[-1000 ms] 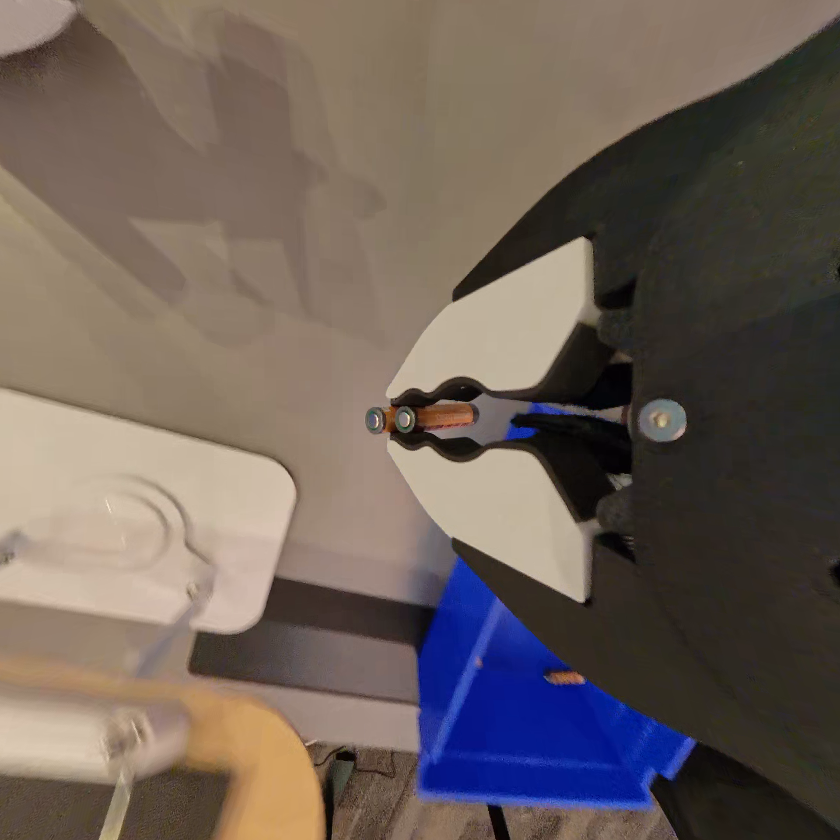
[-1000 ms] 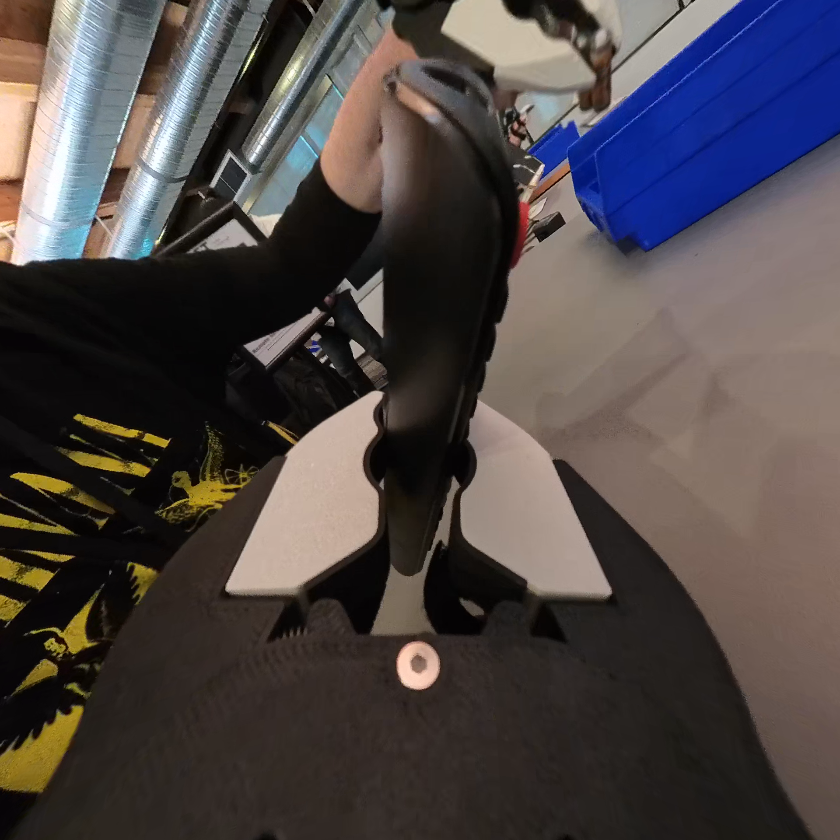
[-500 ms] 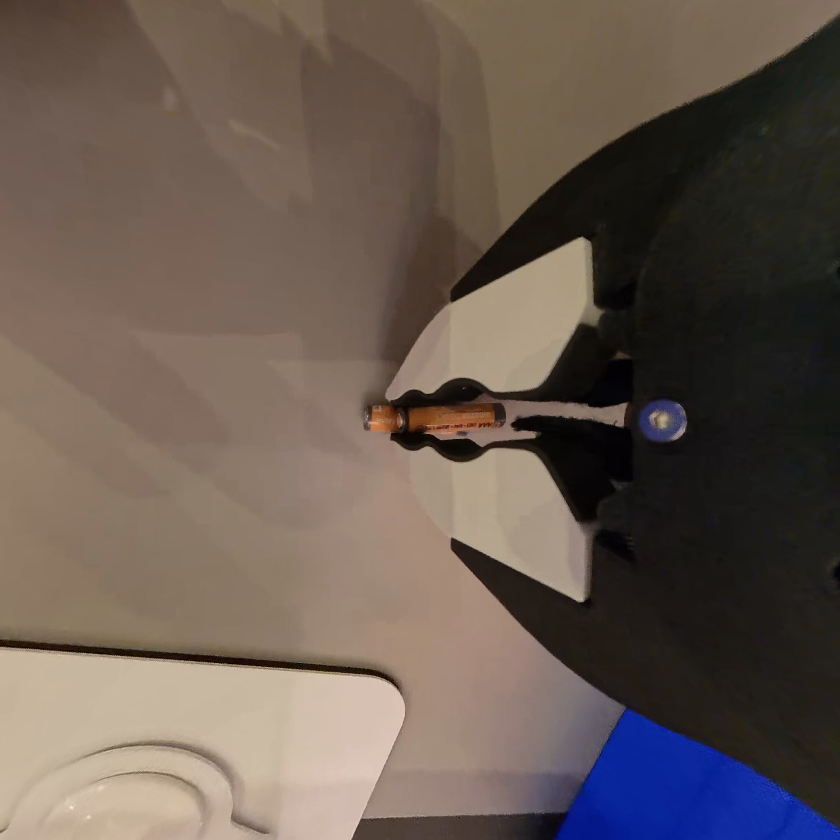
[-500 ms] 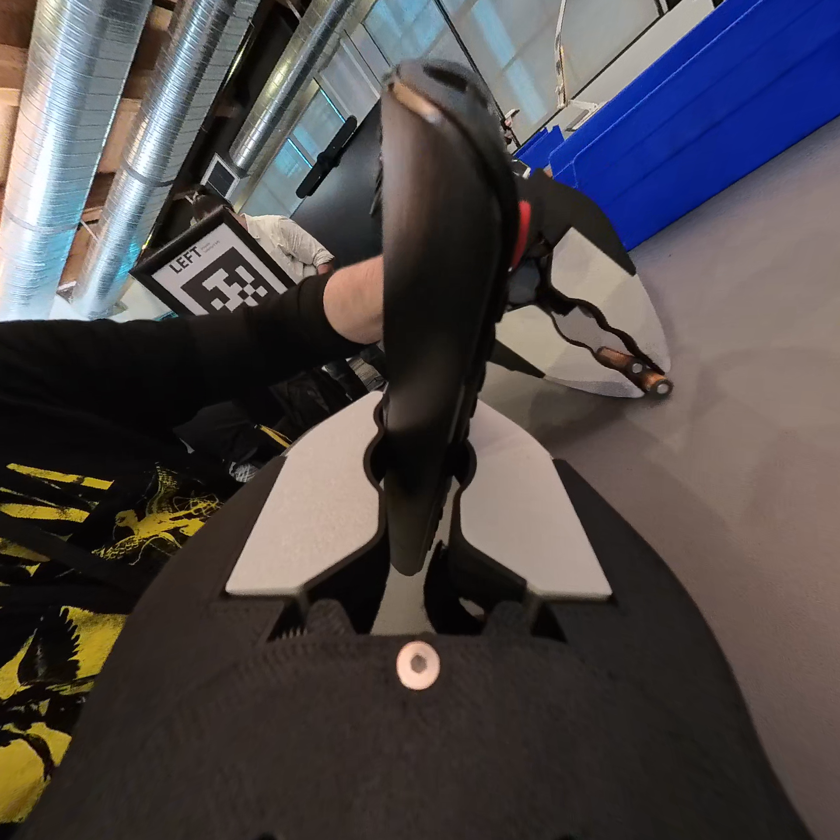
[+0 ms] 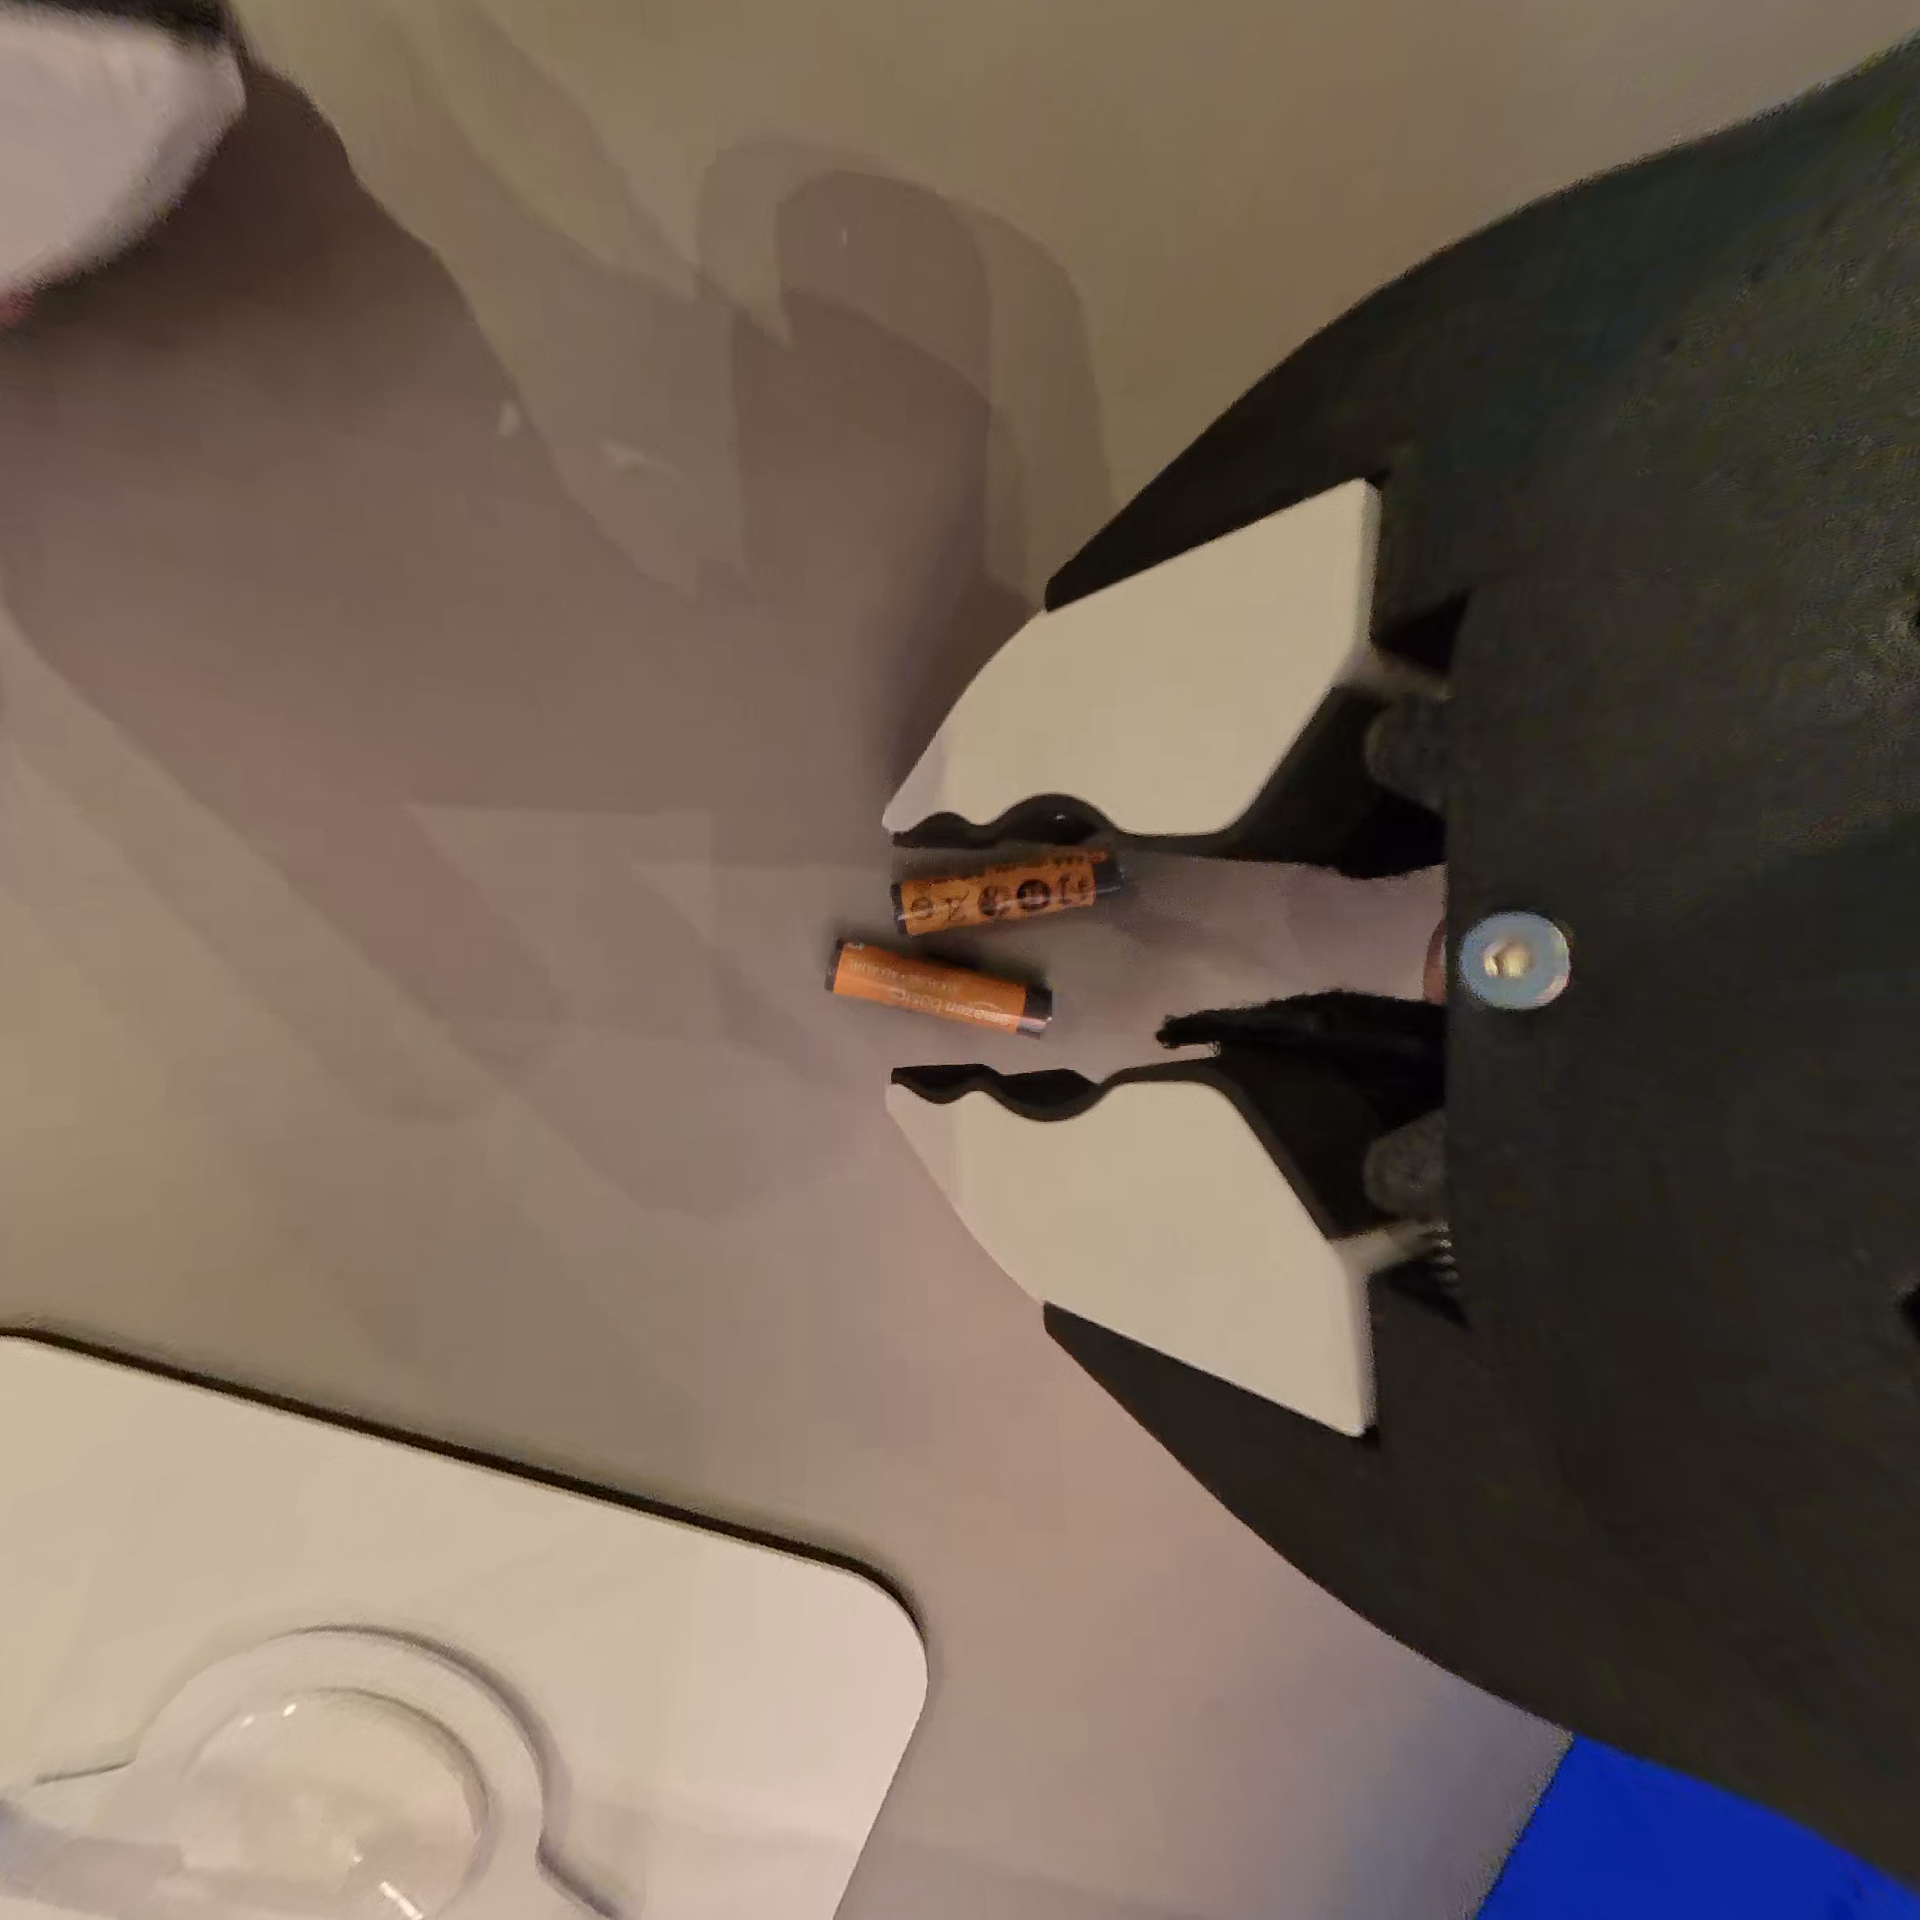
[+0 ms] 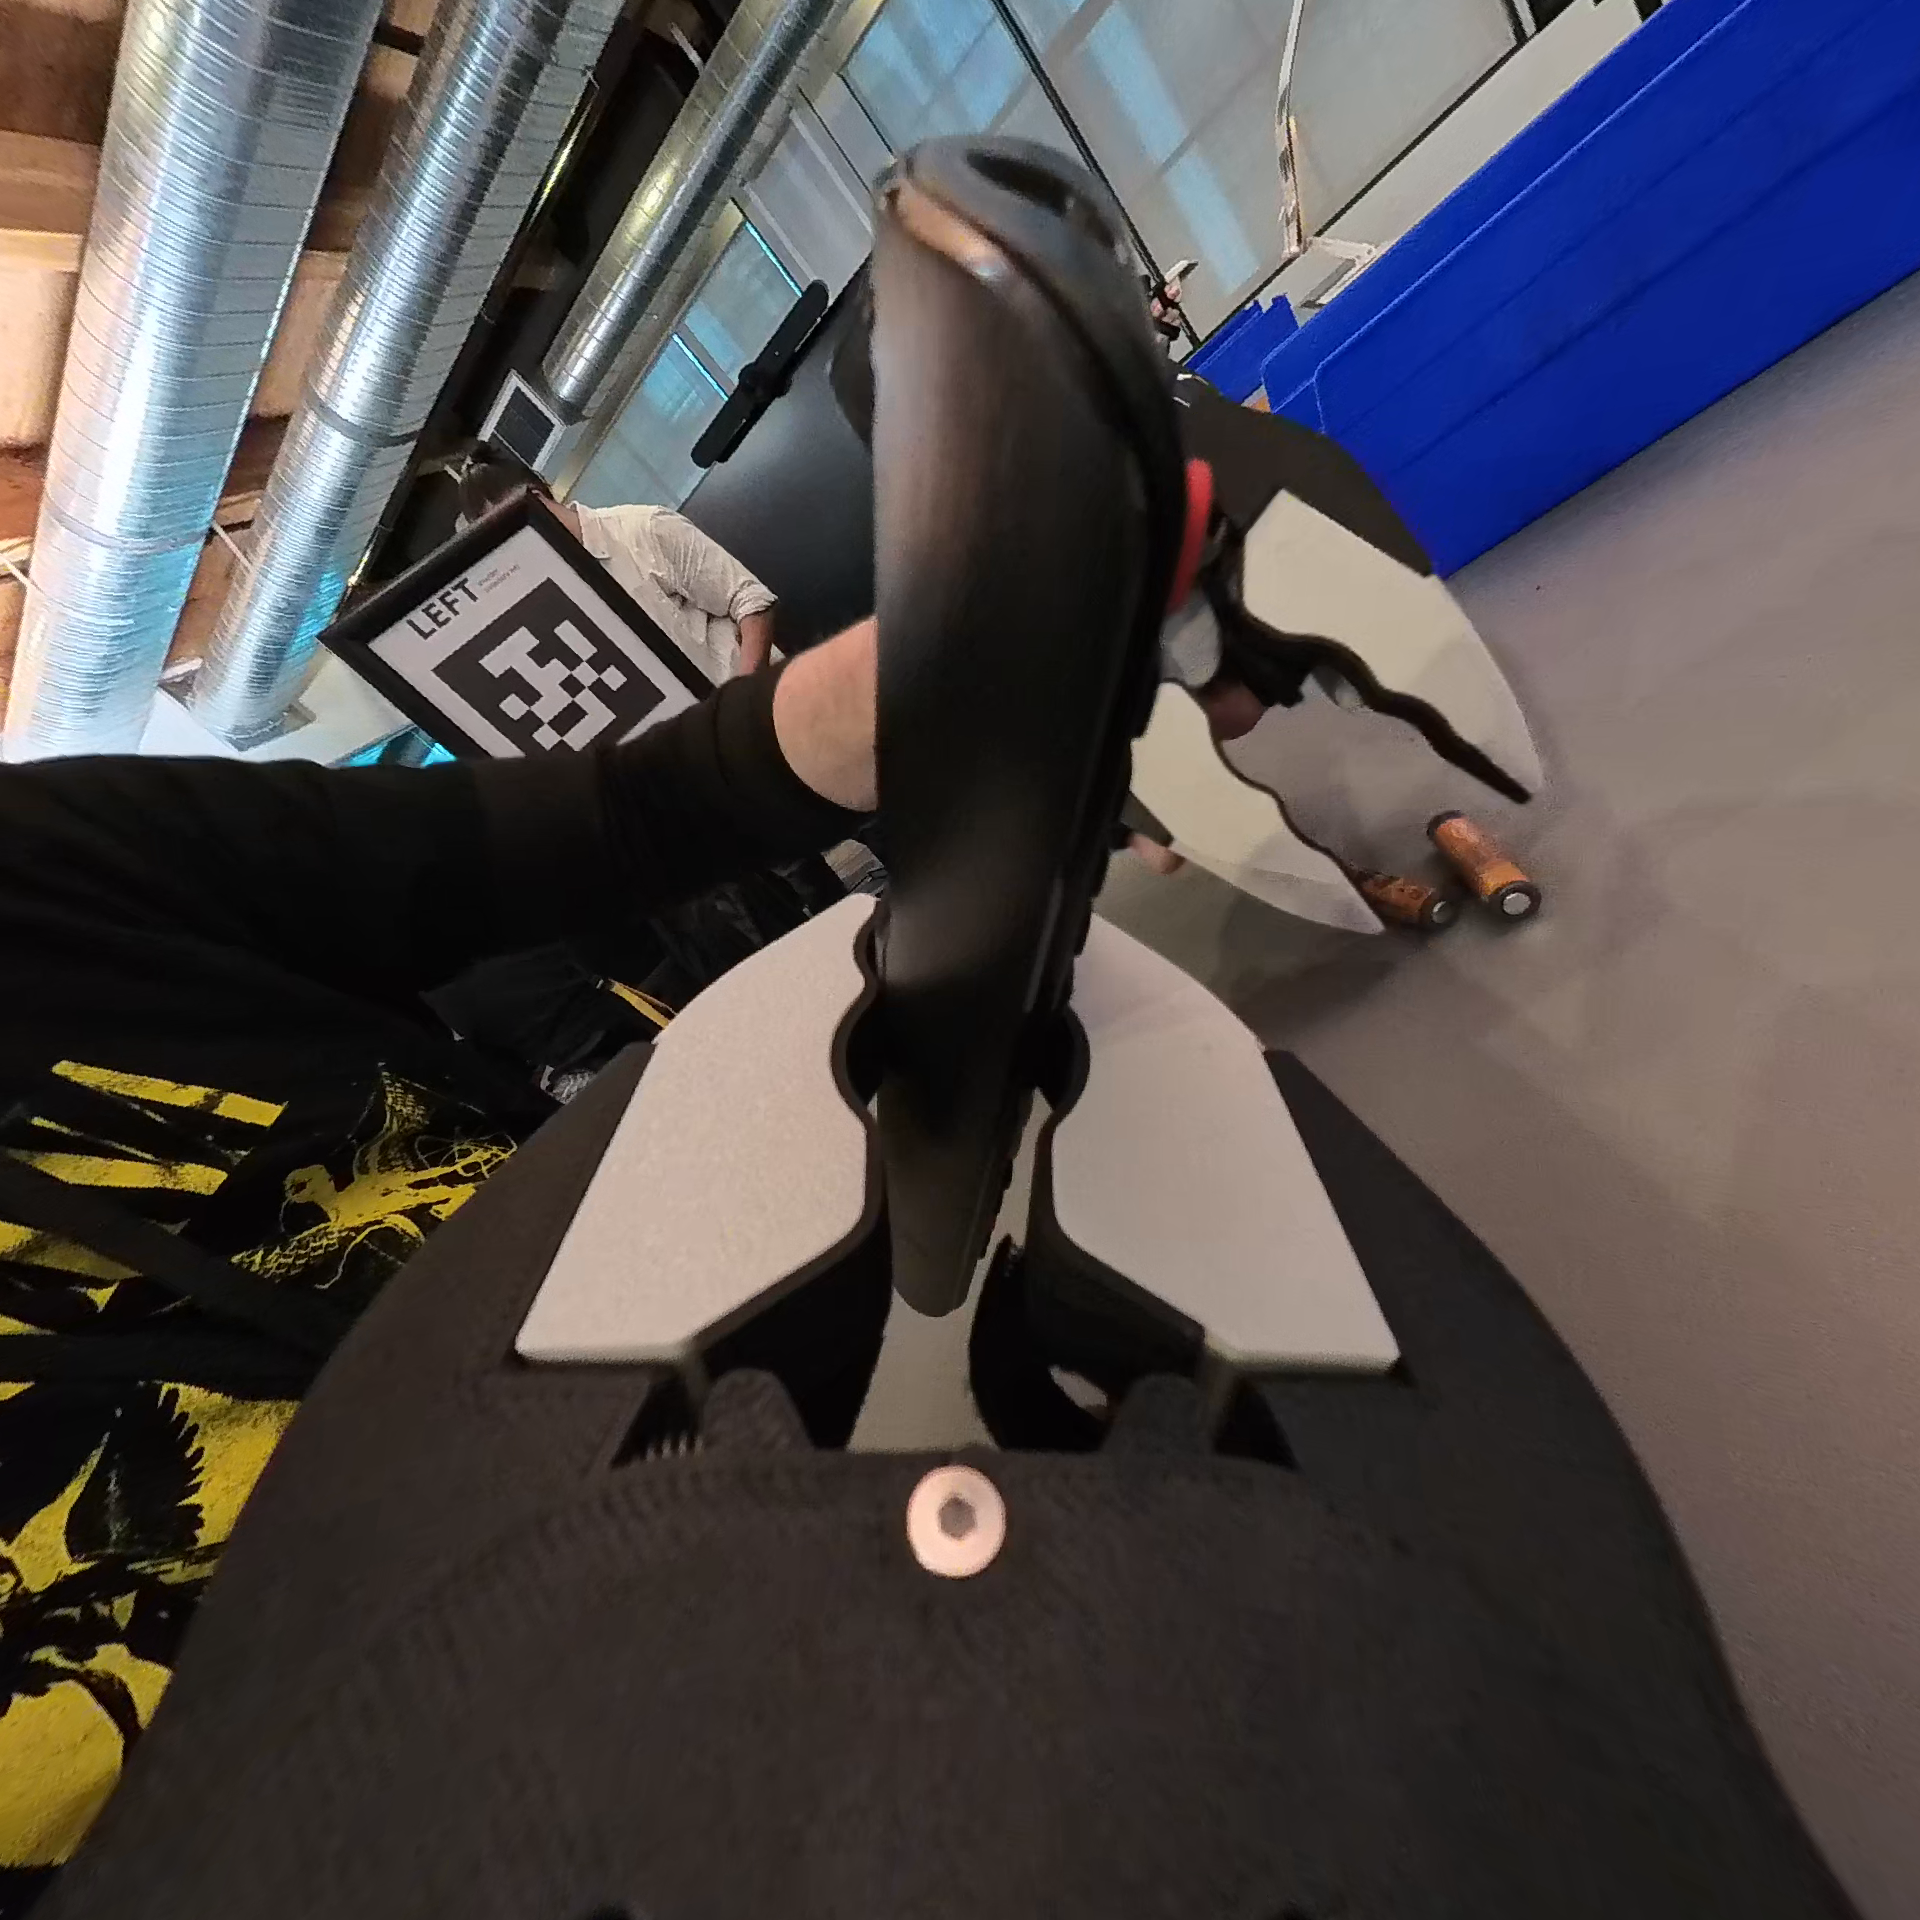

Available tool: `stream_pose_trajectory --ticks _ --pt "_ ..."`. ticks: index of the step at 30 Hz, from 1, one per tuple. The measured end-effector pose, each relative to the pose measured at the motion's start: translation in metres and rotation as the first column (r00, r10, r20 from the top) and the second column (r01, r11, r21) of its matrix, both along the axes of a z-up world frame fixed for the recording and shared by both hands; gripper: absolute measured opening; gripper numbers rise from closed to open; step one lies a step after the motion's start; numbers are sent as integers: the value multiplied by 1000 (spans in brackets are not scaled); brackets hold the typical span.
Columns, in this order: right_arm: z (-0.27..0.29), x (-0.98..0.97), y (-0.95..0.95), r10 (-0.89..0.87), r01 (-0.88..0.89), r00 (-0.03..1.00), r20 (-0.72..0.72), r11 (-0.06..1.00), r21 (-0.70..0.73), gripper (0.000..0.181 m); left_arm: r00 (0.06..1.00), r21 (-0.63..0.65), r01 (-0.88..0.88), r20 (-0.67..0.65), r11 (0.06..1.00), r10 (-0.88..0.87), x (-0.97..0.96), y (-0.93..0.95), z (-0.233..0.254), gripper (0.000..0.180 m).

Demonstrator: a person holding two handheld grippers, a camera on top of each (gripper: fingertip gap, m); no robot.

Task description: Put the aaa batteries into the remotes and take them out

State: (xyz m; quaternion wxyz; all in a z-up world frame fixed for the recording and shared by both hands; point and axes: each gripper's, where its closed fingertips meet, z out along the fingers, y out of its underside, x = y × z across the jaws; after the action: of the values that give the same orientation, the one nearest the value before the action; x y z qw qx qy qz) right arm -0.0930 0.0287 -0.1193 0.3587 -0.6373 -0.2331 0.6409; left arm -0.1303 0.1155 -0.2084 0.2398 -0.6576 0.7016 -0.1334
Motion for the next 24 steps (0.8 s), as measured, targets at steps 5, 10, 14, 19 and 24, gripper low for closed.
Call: stream_pose_trajectory --ticks 5,10,14,19,24 --pt "1 0 -1 10 -10 1000 -6 1000 1 25 992 13 -36 123 999 34 -18 2 29 45" --pt "-5 -14 -13 77 -80 993 90 996 34 25 907 -107 -50 412 993 89 -26 -19 78 59" --pt "-16 -40 -35 198 -222 944 265 973 61 25 802 -175 42 593 984 71 -16 -49 118 69" --pt "-18 -51 -48 242 -294 888 392 953 76 25 833 -127 48 552 991 30 -24 -46 110 67" --pt "-27 -61 -45 265 -317 846 462 948 36 25 791 -222 197 612 955 -21 -5 -80 114 68"
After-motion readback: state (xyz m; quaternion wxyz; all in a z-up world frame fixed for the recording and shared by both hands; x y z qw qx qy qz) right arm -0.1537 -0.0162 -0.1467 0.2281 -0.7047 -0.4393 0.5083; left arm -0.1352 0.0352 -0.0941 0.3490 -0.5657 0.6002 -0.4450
